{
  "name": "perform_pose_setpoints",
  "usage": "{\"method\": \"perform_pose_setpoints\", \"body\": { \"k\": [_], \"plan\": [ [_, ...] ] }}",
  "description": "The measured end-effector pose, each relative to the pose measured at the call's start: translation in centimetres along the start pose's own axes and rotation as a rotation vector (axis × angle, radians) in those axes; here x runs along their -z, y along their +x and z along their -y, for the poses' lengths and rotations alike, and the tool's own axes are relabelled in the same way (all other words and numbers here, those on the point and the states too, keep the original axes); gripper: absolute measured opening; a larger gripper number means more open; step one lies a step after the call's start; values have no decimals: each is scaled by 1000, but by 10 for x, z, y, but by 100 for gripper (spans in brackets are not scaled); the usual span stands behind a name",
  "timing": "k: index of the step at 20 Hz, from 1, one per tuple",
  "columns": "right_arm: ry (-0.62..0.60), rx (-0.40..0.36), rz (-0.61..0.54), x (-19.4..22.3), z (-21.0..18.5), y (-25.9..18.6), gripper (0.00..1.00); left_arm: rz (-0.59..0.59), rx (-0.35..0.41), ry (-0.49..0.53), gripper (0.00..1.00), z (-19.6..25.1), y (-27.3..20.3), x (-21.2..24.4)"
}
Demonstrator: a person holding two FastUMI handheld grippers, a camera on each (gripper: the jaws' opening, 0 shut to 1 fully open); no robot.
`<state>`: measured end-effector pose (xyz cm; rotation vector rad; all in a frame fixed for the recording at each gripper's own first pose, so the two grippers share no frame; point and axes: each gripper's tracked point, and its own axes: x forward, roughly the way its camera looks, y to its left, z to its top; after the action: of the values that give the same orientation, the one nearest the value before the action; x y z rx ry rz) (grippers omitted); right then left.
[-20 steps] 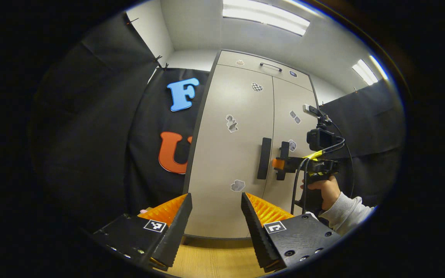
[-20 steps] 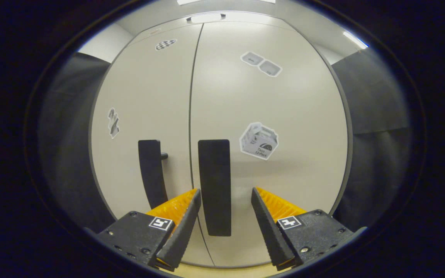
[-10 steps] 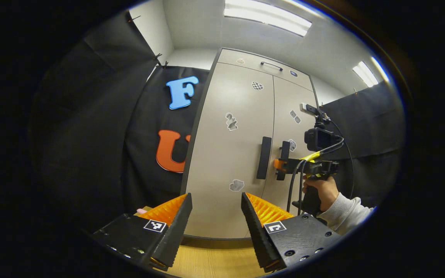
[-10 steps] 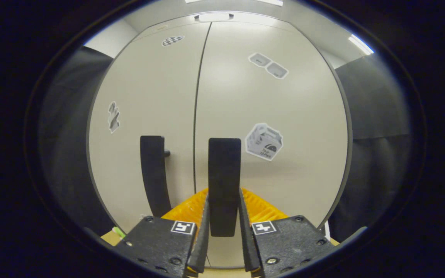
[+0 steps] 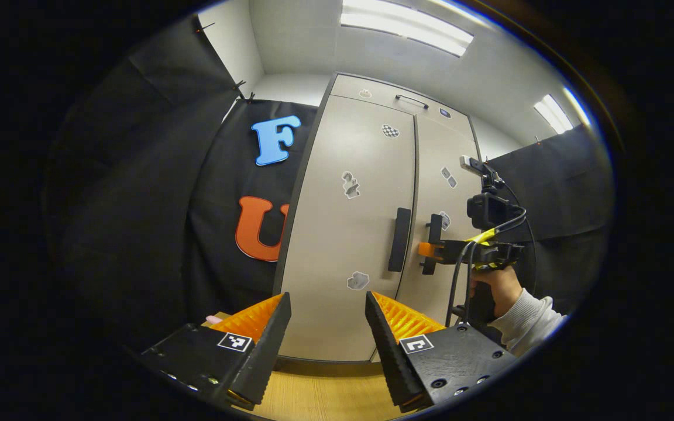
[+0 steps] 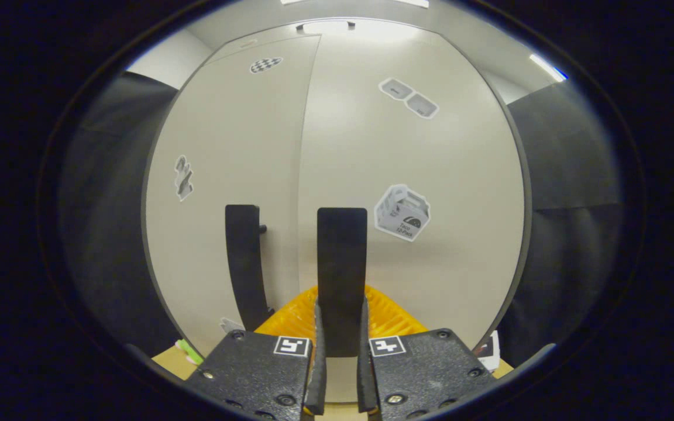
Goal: Open the right door of the double-door shoe cabinet with the right hand, and open the left door with the left hand.
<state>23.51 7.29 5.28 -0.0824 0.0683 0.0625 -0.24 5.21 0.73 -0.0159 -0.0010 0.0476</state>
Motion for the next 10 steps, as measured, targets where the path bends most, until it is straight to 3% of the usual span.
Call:
{"method": "perform_pose_setpoints", "body": {
  "k": [10],
  "plan": [
    [10,-118,-14,5,29,-81,22,-26,-29,19,76,38,-6,7]
  ]
}}
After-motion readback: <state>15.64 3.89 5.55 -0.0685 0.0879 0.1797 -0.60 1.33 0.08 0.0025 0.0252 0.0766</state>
